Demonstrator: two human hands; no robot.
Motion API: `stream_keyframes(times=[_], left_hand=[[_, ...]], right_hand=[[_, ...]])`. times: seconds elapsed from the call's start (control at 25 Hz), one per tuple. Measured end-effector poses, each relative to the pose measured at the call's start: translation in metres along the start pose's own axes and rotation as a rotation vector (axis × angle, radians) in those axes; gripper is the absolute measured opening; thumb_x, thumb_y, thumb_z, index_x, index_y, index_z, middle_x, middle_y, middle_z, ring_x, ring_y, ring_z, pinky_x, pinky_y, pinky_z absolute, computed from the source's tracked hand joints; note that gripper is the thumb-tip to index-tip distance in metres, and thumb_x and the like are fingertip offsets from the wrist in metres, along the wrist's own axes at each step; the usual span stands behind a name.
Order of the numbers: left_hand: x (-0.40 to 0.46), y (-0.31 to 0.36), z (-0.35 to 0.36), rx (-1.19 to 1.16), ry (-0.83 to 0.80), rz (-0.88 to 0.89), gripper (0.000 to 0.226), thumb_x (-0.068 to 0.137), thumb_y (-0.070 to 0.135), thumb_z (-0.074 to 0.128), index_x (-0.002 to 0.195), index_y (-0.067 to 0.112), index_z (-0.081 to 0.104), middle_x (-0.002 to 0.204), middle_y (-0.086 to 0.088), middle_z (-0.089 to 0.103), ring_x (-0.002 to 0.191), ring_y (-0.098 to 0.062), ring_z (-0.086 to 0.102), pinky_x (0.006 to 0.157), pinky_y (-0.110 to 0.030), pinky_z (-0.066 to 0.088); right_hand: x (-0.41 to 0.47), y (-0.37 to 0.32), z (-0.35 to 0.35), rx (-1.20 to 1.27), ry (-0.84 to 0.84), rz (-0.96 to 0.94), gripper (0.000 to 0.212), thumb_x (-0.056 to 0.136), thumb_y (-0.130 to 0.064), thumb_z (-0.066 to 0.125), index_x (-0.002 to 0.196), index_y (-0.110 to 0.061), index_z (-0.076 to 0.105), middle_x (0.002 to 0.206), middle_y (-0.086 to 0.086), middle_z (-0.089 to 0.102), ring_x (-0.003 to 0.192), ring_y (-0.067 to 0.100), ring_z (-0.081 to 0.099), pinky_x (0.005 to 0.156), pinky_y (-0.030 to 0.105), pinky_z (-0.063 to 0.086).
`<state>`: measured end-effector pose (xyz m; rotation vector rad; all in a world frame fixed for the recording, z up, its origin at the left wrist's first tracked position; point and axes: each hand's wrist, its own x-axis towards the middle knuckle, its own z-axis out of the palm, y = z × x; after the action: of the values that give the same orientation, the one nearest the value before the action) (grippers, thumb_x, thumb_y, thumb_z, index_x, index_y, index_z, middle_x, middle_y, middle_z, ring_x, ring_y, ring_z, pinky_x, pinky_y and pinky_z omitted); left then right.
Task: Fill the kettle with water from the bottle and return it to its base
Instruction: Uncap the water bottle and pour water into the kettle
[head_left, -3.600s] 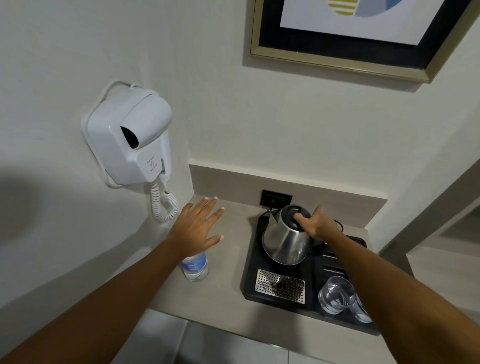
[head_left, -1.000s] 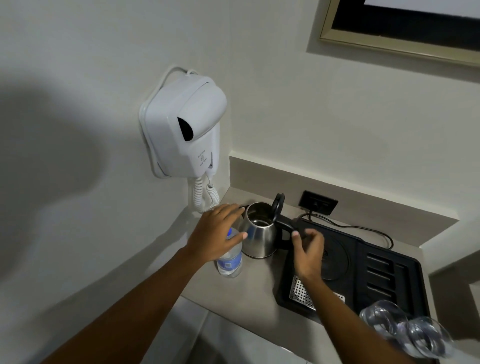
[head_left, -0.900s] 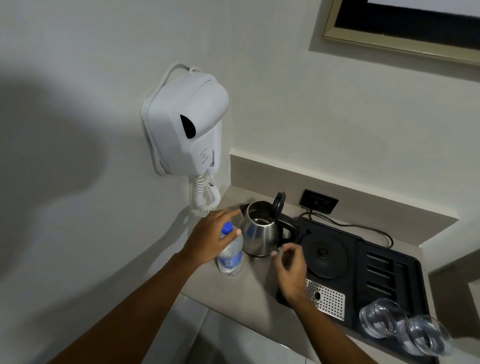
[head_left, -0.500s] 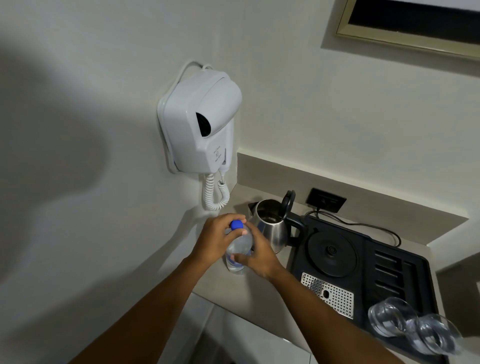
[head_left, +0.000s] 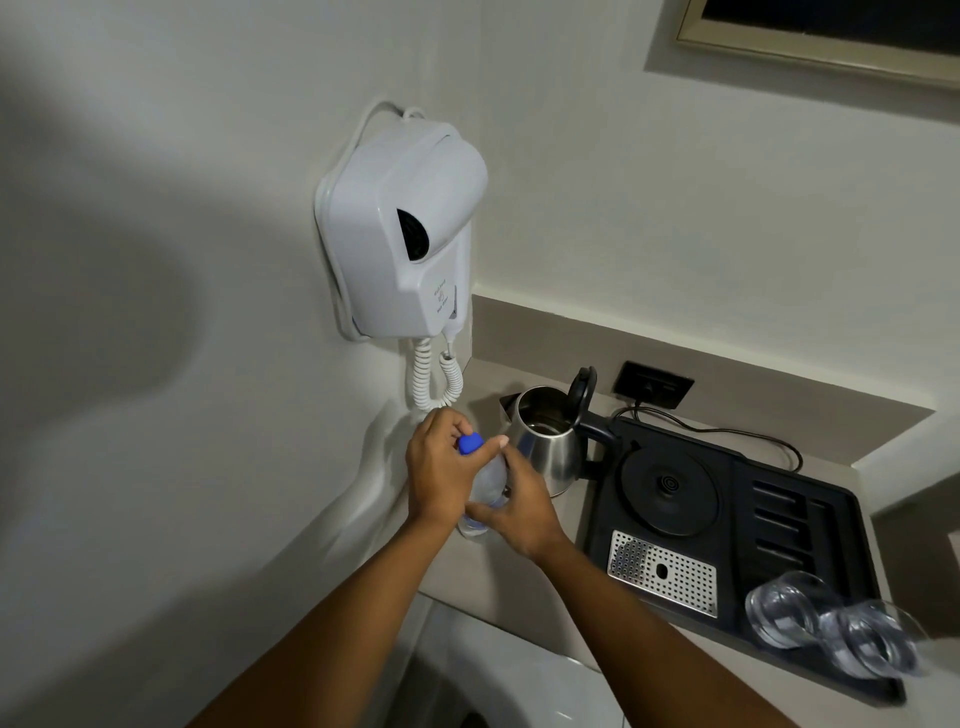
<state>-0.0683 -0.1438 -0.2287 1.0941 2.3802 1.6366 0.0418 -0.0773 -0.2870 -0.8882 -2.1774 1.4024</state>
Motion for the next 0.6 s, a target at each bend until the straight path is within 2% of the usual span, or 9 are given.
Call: stream_keyframes(times=[0.12,0.28,0.36,0.48,0.6], left_hand=[[0.005,0.003,0.004,0.035,-0.004,-0.046,0.043,0.06,0.05,0.082,0.078,0.032,0.048,0.074,0.014,0.052,0.07,-0.005,0.051,0.062,-0.008,0.037],[0.003,-0.005,-0.003,-0.004,-0.322,0.088,0.039,0.081,0.05,0.064,0.115,0.035,0.053,0.113,0.012,0.051,0.108,-0.007,0.047,0.089,-0.028,0.046],[-0.003,-0.011,-0.01,-0.037,-0.411,0.131,0.033,0.092,0.039,0.052,0.125,0.034,0.051,0.123,0.015,0.049,0.118,-0.004,0.041,0.099,-0.036,0.043],[-0.01,-0.019,-0.016,-0.052,-0.34,0.154,0.029,0.094,0.031,0.051,0.122,0.031,0.056,0.12,0.014,0.055,0.116,-0.006,0.046,0.098,-0.038,0.045],[-0.003,-0.015,-0.018,-0.019,-0.243,0.169,0.028,0.085,0.031,0.067,0.112,0.023,0.064,0.108,0.006,0.06,0.104,-0.012,0.054,0.09,-0.038,0.048]], right_hand=[[-0.001,-0.002,0.005,-0.019,0.02,0.015,0.094,0.069,-0.032,0.092,0.147,-0.013,0.044,0.146,0.003,0.056,0.134,0.02,0.053,0.111,0.046,0.047],[-0.003,0.001,0.002,0.026,0.068,0.012,0.086,0.066,-0.024,0.092,0.14,-0.015,0.049,0.136,0.002,0.06,0.126,0.019,0.058,0.105,0.048,0.051],[-0.003,0.001,0.002,0.025,0.068,0.013,0.086,0.066,-0.024,0.092,0.14,-0.014,0.049,0.135,0.003,0.059,0.125,0.02,0.058,0.104,0.048,0.052],[-0.006,-0.001,0.005,0.022,0.061,0.013,0.091,0.066,-0.027,0.093,0.143,-0.014,0.046,0.139,0.002,0.057,0.126,0.018,0.056,0.107,0.044,0.051],[-0.006,-0.001,0.007,0.04,0.053,0.002,0.092,0.067,-0.027,0.093,0.144,-0.013,0.045,0.141,0.003,0.055,0.128,0.02,0.055,0.108,0.042,0.05]])
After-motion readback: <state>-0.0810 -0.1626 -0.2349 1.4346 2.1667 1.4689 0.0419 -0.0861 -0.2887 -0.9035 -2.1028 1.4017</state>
